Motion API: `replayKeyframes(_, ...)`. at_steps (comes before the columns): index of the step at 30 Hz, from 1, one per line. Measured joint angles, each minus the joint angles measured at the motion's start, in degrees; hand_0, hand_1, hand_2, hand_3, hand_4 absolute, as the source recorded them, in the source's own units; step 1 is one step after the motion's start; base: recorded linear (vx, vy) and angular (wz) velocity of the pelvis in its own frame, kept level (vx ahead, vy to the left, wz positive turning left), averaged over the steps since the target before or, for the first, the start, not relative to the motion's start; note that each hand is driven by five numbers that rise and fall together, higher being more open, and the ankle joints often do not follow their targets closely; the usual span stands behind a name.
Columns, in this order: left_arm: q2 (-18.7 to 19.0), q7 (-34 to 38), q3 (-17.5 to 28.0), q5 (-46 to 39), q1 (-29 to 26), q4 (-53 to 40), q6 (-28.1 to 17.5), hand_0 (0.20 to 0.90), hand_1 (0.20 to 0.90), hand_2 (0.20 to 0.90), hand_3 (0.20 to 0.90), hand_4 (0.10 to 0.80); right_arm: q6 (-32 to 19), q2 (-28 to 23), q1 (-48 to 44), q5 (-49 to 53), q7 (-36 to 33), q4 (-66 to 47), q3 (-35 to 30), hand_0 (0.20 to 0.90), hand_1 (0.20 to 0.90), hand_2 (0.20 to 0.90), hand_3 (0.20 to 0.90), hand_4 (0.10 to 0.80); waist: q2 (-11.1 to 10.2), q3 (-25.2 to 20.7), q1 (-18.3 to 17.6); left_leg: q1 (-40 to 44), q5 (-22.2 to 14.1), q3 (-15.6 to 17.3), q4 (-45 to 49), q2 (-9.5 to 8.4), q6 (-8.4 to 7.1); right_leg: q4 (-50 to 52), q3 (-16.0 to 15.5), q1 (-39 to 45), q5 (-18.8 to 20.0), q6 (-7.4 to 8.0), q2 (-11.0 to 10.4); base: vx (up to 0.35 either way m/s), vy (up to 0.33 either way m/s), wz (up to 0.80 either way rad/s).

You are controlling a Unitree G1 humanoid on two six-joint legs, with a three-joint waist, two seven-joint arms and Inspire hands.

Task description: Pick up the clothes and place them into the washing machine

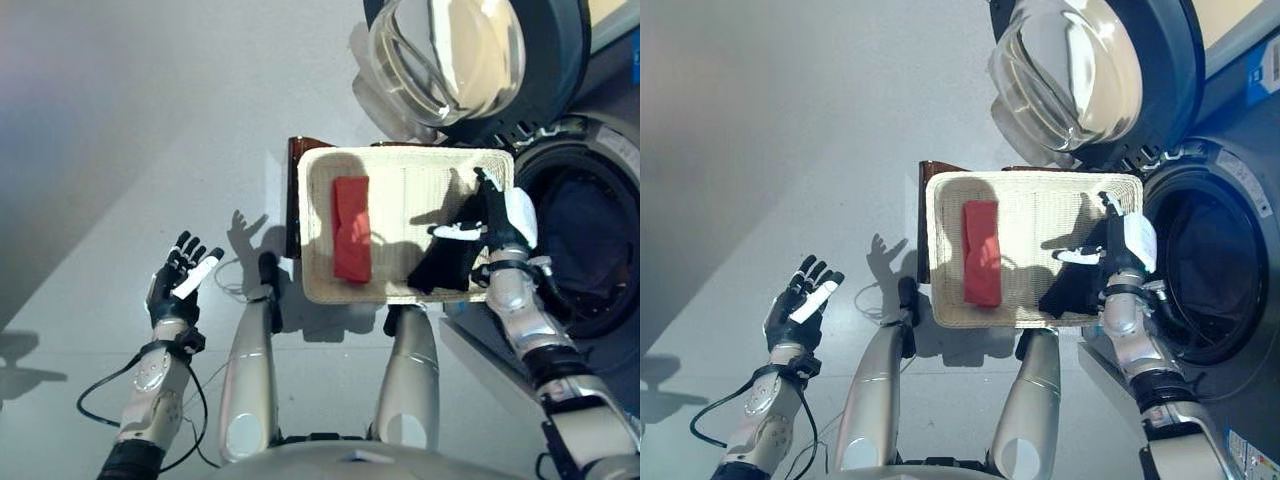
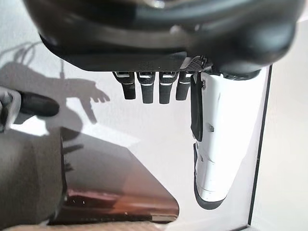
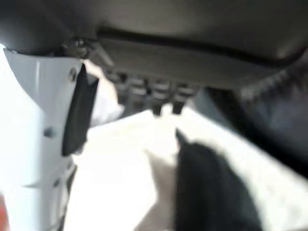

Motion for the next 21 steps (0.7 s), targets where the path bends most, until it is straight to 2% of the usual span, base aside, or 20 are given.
replayKeyframes(3,0.38,-1.58,0.99,0.20,0.86,-0.24,-0.20,0.900,0.900,0.900,0.900,0.800,0.97,-7.24,-0.17,-12.56,0.13,1.25,5.07,0.900,0.900,0.900,0.900,0.800,-0.01,-0.04,0.15,-0.57,0.02,0.06,0.18,0.06,-0.01,-0.06,-0.01,-0.44,0.00,0.01,0.04,0.000,0.000,0.00)
replayKeyframes(6,1.41,-2.54,1.22,0.21,0.95,-0.43,-0.32,0.900,0.900,0.900,0.900,0.800,1.90,-9.11,-2.77,-19.27,0.04,6.24,8.69,0.900,0.900,0.900,0.900,0.800,-0.19,-0.12,0.22,-1.42,0.22,0.05,0.90,0.10,0.07,0.21,-0.05,-0.99,0.10,0.13,0.06,0.000,0.000,0.00)
replayKeyframes(12,3.69,-3.30,0.93,0.15,0.79,-1.01,-0.50,0.900,0.900,0.900,0.900,0.800,4.53,-9.33,-9.94,-26.78,-2.51,18.83,17.85,0.900,0.900,0.900,0.900,0.800,-0.11,-0.16,0.94,-1.58,0.07,0.07,1.12,0.02,0.14,0.15,-0.08,-0.99,0.32,0.47,0.02,0.000,0.000,0.00)
replayKeyframes(16,4.82,-3.78,-0.27,0.00,0.67,-1.04,-0.59,0.900,0.900,0.900,0.900,0.800,6.01,-9.31,-13.27,-30.12,-3.92,22.10,23.26,0.900,0.900,0.900,0.900,0.800,0.07,-0.24,1.58,-1.51,0.07,0.07,1.16,0.04,0.13,0.16,-0.04,-1.06,0.16,0.20,-0.02,-0.009,0.001,0.00)
replayKeyframes(21,5.26,-4.26,-1.82,-0.19,0.62,-1.06,-0.59,0.900,0.900,0.900,0.900,0.800,6.47,-8.84,-15.97,-33.65,-4.92,23.14,26.81,0.900,0.900,0.900,0.900,0.800,0.60,-0.34,2.50,-1.61,0.13,0.15,1.11,0.02,0.06,0.26,0.15,-1.41,0.13,0.15,-0.03,0.000,0.000,0.00)
